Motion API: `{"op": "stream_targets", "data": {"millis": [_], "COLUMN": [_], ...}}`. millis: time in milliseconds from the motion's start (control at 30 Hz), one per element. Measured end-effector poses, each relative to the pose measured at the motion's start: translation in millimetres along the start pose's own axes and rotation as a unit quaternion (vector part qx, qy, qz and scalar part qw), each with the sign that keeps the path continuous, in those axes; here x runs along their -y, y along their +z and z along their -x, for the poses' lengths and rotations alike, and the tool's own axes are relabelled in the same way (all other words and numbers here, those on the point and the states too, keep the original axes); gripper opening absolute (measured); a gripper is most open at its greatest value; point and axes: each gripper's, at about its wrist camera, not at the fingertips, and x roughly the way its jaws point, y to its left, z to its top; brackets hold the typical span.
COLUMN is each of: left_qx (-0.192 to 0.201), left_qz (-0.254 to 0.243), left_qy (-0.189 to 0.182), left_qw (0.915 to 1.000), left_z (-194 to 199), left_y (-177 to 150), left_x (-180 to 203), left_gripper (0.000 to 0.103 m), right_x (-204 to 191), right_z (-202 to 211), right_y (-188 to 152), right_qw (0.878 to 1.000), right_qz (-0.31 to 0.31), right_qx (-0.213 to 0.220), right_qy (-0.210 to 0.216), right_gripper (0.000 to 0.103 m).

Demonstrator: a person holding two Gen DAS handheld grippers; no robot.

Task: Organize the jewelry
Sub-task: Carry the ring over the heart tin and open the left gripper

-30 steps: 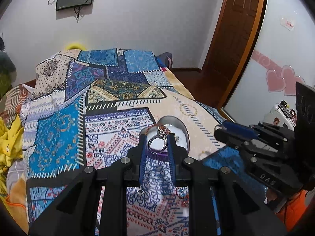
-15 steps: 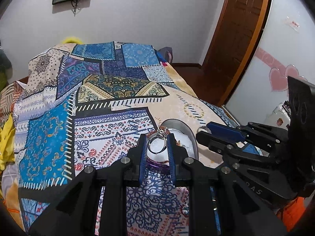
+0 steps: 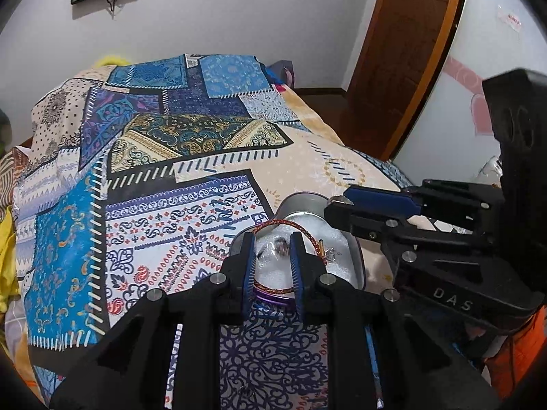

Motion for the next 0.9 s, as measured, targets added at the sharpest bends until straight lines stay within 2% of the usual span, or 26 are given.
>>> {"op": "stream_targets", "data": {"millis": [300,533,667,900], "left_qx": [-0.005,0.008,0.017,0.033], "left_qz": [0.006,0.015,0.018,0.017], "left_qy": [-0.006,0.003,0.013,0.027], "left_qw": [0.9999,0.9998,0.9996,0.9989], "left_z": [-1.3,12.8,25.9,54.7], "left_y": [1.2,0.4,0.9,0.8], "left_x": [-2.5,-5.8,-7.3,-4.1], "left_gripper": [0.019,0.019,0.019,0.019], "right_x": [1.6,-0.9,-1.3,-8.5], "right_z": [-8.2,-6.5,0.2,27.2], "right_y": [0.7,0.0,-0.2,0.5], "right_qw": [1.000,1.000,1.000,1.000], "right_qz": [-0.002,0.003,-0.002,-0.002], "right_qx": [-0.013,-0.019,-0.016,0.011], "right_qy": [0.007,0.003,0.005,-0.012], "right_gripper": [0.020,0.021,0.026,0.027]}}
